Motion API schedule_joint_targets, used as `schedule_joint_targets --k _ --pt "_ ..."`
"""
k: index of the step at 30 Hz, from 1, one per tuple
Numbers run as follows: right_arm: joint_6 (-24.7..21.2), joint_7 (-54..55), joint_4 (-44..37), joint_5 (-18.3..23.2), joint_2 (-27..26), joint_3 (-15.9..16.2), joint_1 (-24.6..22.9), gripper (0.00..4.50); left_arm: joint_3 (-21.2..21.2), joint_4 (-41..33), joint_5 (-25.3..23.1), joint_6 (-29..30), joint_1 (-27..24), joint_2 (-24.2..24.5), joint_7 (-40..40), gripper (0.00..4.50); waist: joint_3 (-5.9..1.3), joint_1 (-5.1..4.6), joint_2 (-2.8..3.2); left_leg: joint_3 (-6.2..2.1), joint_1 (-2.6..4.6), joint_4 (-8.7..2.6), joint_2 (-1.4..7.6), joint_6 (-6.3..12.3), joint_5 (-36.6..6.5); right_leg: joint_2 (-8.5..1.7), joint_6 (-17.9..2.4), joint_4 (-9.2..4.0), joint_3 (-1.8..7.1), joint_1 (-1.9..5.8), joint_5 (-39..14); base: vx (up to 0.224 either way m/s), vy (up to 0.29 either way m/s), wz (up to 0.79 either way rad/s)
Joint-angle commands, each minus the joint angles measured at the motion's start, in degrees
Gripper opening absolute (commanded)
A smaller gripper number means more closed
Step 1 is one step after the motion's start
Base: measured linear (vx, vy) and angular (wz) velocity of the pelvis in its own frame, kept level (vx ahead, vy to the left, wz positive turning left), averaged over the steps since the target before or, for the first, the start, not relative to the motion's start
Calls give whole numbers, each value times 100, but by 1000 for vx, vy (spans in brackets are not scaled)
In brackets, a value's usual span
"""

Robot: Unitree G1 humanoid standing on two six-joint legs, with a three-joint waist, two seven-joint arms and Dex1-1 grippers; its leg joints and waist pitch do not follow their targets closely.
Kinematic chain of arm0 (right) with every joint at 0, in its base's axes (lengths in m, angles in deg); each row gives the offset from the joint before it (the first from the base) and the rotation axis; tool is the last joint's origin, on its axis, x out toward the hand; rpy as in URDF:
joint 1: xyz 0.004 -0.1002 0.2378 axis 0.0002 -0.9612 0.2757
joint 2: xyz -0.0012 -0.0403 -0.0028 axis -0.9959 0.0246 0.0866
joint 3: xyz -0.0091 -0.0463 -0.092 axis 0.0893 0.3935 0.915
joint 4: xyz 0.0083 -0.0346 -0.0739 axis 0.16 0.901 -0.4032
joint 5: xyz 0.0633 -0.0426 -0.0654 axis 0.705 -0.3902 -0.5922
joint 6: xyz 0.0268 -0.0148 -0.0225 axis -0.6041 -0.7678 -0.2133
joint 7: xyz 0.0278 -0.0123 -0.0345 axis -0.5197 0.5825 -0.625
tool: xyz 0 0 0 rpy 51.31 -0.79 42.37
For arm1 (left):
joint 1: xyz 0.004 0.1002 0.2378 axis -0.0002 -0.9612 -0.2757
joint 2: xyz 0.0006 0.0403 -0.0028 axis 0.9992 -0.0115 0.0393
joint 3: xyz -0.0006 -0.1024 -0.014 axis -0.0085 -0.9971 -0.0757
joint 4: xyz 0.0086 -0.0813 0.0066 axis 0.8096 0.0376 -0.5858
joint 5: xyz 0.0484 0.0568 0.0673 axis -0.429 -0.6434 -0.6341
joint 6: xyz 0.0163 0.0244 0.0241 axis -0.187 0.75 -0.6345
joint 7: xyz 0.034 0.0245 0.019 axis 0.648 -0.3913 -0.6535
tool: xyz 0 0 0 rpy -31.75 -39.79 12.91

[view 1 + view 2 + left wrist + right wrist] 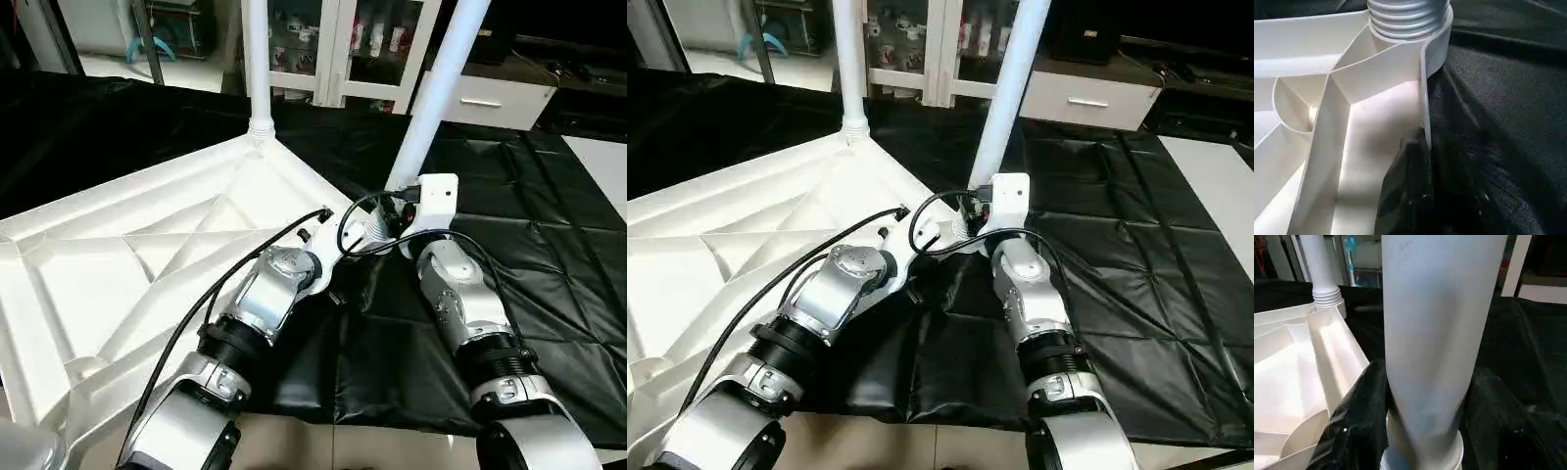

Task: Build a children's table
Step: Insert table leg to table base

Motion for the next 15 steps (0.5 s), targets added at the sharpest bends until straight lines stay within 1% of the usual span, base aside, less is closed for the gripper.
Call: schedule_joint_targets --k 1,2,4,5,6,7,8,9,10,11,13,14,15 --pt "-476 321 981 -30 30 -242 -231 217 395 -268 345 -218 68 -380 504 0 -220 27 61 -89 -8 -417 318 258 -1287 -398 -1269 -339 267 205 -1030 0 0 0" --pt "-449 271 938 -37 36 -226 -234 252 386 -265 346 -230 69 -364 510 0 -222 29 58 -87 -8 -414 317 263 -1273 -399 -1274 -339 267 207 -1013 0 0 0" --pt "-423 109 854 -59 58 -175 -238 252 373 -263 331 -253 68 -326 535 0 -224 28 60 -89 -12 -413 318 278 -1226 -399 -1289 -330 265 211 -962 0 0 0" --pt "-451 28 789 -74 71 -128 -250 255 362 -262 330 -272 69 -304 545 0 -268 130 78 -35 78 -347 325 295 -1074 -419 -1429 -320 277 155 -700 0 0 0" --pt "-470 -23 752 -88 79 -101 -253 273 351 -256 326 -287 73 -293 553 0 -263 128 40 -22 58 -343 311 344 -927 -389 -1465 -286 278 173 -471 0 0 0" --pt "-481 -98 680 -89 88 -76 -269 289 341 -247 317 -311 79 -268 560 0 -262 141 37 -43 -50 -352 310 497 -526 -396 -1487 -204 266 270 -103 0 0 0" --pt "-480 -167 617 -85 95 -58 -284 289 331 -238 312 -333 85 -247 568 0 -271 162 55 -26 -7 -323 315 621 -353 -404 -1527 -197 268 244 81 0 0 0" --pt "-485 -257 520 -81 114 -26 -311 300 312 -236 314 -358 89 -219 572 0 -274 175 62 -22 5 -319 318 663 -280 -402 -1556 -187 267 245 149 0 0 0" --pt "-494 -356 342 -37 138 -19 -365 300 307 -241 307 -418 93 -159 605 0 -270 208 50 -8 11 -302 311 757 -205 -397 -1582 -183 269 249 272 0 0 0" --pt "-501 -416 223 -6 155 -19 -401 318 306 -246 303 -459 96 -120 628 0 -272 219 47 -5 7 -298 310 801 -167 -404 -1596 -173 273 256 320 0 0 0" --pt "-550 -538 -84 78 225 -44 -489 335 241 -246 321 -495 126 -39 639 0 -271 237 42 -2 15 -300 322 884 -169 -416 -1641 -176 269 256 219 0 0 0" --pt "-549 -547 -122 81 238 -49 -500 340 234 -248 327 -501 132 -26 644 0 -265 240 41 -4 8 -299 321 888 -200 -419 -1643 -183 268 255 145 0 0 0" --pt "-572 -612 -243 112 272 -50 -541 360 229 -257 332 -529 136 13 671 0 -260 246 49 -4 0 -301 328 834 -337 -427 -1640 -201 271 252 -135 0 0 0"
